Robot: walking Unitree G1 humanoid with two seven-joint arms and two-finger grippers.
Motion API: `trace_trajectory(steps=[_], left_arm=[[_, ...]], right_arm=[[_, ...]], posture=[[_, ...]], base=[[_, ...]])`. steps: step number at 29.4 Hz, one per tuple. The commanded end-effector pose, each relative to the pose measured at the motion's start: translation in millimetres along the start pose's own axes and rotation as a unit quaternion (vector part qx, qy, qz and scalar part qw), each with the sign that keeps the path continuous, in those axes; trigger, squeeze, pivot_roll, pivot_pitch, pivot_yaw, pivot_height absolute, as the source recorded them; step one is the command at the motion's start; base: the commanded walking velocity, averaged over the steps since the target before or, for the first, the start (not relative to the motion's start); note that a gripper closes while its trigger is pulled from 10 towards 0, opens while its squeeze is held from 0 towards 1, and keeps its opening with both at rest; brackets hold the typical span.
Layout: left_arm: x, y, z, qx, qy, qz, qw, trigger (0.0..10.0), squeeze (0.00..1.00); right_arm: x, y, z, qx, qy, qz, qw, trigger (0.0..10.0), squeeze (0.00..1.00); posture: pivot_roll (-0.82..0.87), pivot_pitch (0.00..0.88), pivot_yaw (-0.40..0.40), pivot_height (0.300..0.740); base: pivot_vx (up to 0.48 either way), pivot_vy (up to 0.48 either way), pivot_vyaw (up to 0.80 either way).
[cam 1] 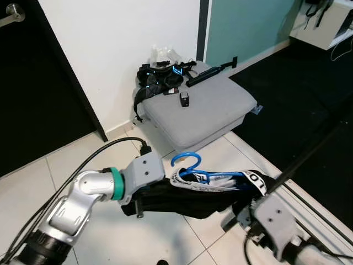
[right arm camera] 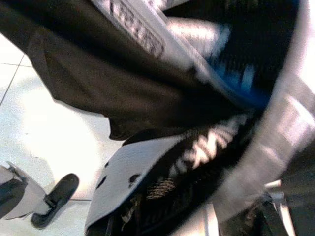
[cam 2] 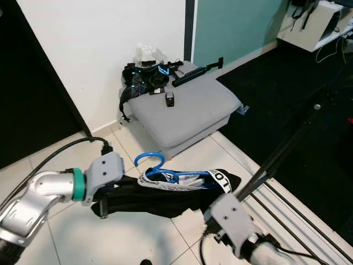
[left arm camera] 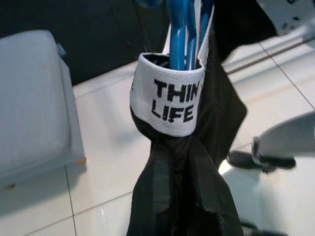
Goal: Hang hanger
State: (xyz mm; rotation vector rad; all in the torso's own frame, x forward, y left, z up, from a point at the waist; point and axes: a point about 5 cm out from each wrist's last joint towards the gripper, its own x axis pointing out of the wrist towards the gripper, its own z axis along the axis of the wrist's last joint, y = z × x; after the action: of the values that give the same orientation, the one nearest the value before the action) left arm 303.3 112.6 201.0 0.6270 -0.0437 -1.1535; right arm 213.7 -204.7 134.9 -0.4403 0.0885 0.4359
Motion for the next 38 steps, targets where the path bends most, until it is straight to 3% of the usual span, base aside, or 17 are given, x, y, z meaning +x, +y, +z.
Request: trace_trajectory(steps=[1, 4, 11, 12, 13, 15, 20, 21, 23, 24, 28, 33, 34, 35, 37, 38], left_arm=[[1.9, -0.1, 0, 0.005, -0.001, 0.005, 1.0, 10.0, 0.0], [7.4, -1.7, 3, 0.002, -0.012, 0.005, 1.0, 10.0, 0.0], [13.0, -3.5, 6, 0.0, -0.021, 0.006, 1.0, 10.0, 0.0], [12.9, -2.9, 7, -0.001, -0.025, 0.008, 1.0, 10.0, 0.0], [12.9, -2.7, 8, -0.004, -0.028, 0.01, 1.0, 10.0, 0.0], [12.9, -2.7, 8, -0.004, -0.028, 0.01, 1.0, 10.0, 0.0], [14.1, -8.2, 10, -0.013, -0.039, 0.008, 0.999, 10.0, 0.0], [14.8, -10.5, 11, -0.014, -0.041, 0.007, 0.999, 10.0, 0.0], [15.3, -11.7, 11, -0.015, -0.043, 0.006, 0.999, 10.0, 0.0], [15.6, -12.3, 12, -0.017, -0.045, 0.006, 0.999, 10.0, 0.0], [17.1, -13.3, 13, -0.021, -0.051, 0.012, 0.998, 10.0, 0.0], [17.7, -13.5, 14, -0.022, -0.052, 0.013, 0.998, 10.0, 0.0], [18.6, -14.0, 13, -0.024, -0.052, 0.016, 0.998, 10.0, 0.0], [19.6, -13.9, 12, -0.026, -0.05, 0.019, 0.998, 10.0, 0.0], [19.6, -13.9, 12, -0.026, -0.05, 0.019, 0.998, 10.0, 0.0], [20.2, -13.9, 12, -0.027, -0.049, 0.02, 0.998, 10.0, 0.0]], right_arm=[[-5.5, 2.1, -4, 0.022, 0.006, 0.004, 1.0, 10.0, 0.0], [-11.4, -9.1, -6, 0.085, -0.009, -0.046, 0.995, 10.0, 0.0], [-17.0, 0.3, -19, 0.078, 0.021, -0.041, 0.996, 10.0, 0.0], [-15.6, 1.9, -21, 0.056, 0.029, -0.038, 0.997, 10.0, 0.0], [-12.1, 1.7, -21, 0.043, 0.029, -0.044, 0.998, 10.0, 1.0], [-12.1, 1.7, -21, 0.043, 0.029, -0.044, 0.998, 10.0, 1.0], [6.1, -0.1, -5, -0.012, -0.005, -0.038, 0.999, 10.0, 1.0], [12.0, -0.8, 1, -0.027, -0.018, -0.029, 0.999, 10.0, 0.15], [15.4, -1.3, 5, -0.036, -0.025, -0.023, 0.999, 10.0, 0.15], [19.6, -2.3, 11, -0.045, -0.037, -0.02, 0.998, 10.0, 0.0], [29.1, -3.5, 27, -0.068, -0.07, -0.012, 0.995, 10.0, 0.0], [30.7, -3.6, 30, -0.071, -0.075, -0.013, 0.995, 10.0, 0.0], [29.7, 6.2, 35, -0.029, -0.093, 0.022, 0.995, 10.0, 1.0], [24.4, 11.2, 41, 0.012, -0.11, 0.042, 0.993, 10.0, 1.0], [24.4, 11.2, 41, 0.012, -0.11, 0.042, 0.993, 10.0, 1.0], [20.5, 14.5, 45, 0.04, -0.121, 0.055, 0.99, 10.0, 1.0]], posture=[[-0.31, 0.231, 0.166, 0.74], [-0.33, 0.229, 0.168, 0.74], [-0.33, 0.227, 0.172, 0.74], [-0.33, 0.227, 0.175, 0.74], [-0.34, 0.225, 0.177, 0.74], [-0.34, 0.225, 0.177, 0.74], [-0.34, 0.221, 0.176, 0.74], [-0.34, 0.217, 0.173, 0.74], [-0.34, 0.217, 0.173, 0.74], [-0.34, 0.217, 0.171, 0.74], [-0.33, 0.213, 0.165, 0.74], [-0.33, 0.212, 0.161, 0.74], [-0.33, 0.212, 0.161, 0.74], [-0.33, 0.213, 0.157, 0.74], [-0.33, 0.213, 0.157, 0.74], [-0.33, 0.213, 0.157, 0.74]], base=[[0.0, 0.0, 0.0], [0.0, 0.0, 0.0], [0.0, 0.0, 0.0], [0.0, 0.0, 0.0], [0.0, 0.0, 0.0], [0.0, 0.0, 0.0], [0.0, 0.0, 0.0], [0.0, 0.0, 0.0], [0.0, 0.0, 0.0], [0.0, 0.0, 0.0], [0.0, 0.0, 0.0], [0.0, 0.0, 0.0], [0.0, 0.0, 0.0], [0.0, 0.0, 0.0], [0.0, 0.0, 0.0], [0.0, 0.0, 0.0]])
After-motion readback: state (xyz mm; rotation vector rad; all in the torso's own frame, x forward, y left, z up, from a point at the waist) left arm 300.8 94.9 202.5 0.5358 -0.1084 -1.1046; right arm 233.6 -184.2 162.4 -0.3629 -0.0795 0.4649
